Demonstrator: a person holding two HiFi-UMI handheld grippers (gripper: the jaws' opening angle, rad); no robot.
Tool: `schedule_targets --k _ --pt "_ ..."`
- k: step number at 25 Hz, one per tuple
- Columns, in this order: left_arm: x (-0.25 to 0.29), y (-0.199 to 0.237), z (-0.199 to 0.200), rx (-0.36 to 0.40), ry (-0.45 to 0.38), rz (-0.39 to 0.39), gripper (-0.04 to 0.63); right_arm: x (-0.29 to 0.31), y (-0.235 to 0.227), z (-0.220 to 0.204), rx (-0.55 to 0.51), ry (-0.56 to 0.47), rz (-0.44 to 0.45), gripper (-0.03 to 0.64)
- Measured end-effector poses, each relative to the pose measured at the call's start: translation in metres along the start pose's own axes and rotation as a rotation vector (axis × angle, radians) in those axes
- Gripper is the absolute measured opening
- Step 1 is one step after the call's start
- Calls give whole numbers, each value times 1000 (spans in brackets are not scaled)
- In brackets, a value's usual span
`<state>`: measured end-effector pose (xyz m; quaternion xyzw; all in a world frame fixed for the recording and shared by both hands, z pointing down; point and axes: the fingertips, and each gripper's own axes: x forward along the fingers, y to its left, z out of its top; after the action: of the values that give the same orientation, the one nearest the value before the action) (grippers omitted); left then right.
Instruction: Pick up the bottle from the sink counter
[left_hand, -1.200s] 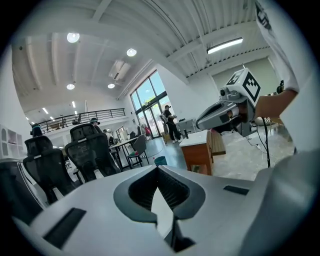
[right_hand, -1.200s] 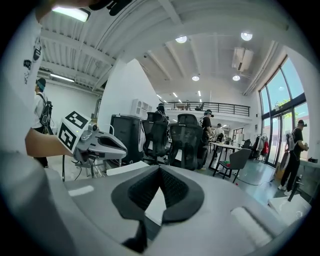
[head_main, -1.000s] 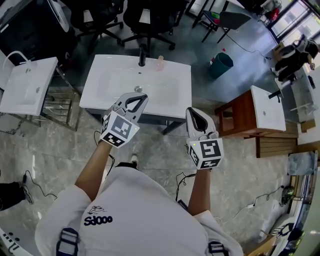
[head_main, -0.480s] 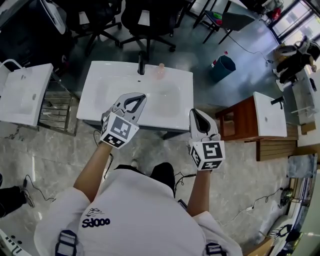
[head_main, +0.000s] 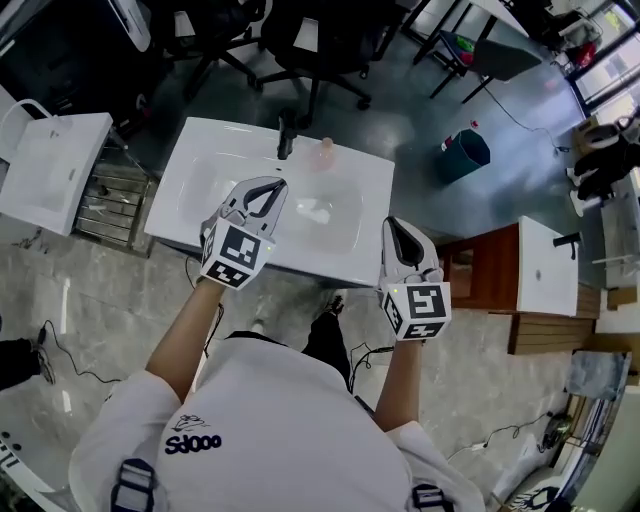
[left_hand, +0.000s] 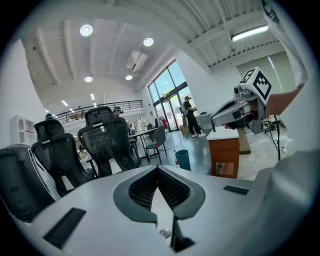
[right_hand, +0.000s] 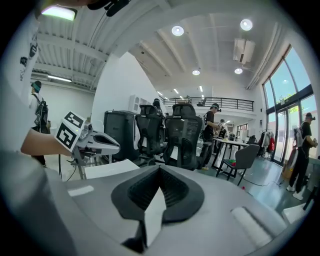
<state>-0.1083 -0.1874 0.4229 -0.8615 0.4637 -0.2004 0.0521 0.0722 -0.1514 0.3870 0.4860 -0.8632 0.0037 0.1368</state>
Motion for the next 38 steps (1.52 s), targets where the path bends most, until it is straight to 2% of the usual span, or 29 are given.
schedule_targets --k 4,9,14,20,24,31,38 --pt "26 9 5 -51 0 51 3 23 -23 -1 -21 1 61 9" --pt "68 8 -2 -46 54 68 6 57 -54 -7 -32 17 117 11" --pt "109 3 -16 -89 107 87 51 89 -81 -22 -83 59 155 11" --pt "150 -7 -46 -161 175 79 77 116 -97 -37 -91 80 242 9" --pt "176 -12 -68 -205 228 78 109 129 -107 -56 -70 123 266 9" --pt "212 -1 -100 -307 245 153 147 149 -122 -74 -60 159 314 9" --pt "245 9 -119 -345 224 265 193 162 -136 -97 -67 204 349 9"
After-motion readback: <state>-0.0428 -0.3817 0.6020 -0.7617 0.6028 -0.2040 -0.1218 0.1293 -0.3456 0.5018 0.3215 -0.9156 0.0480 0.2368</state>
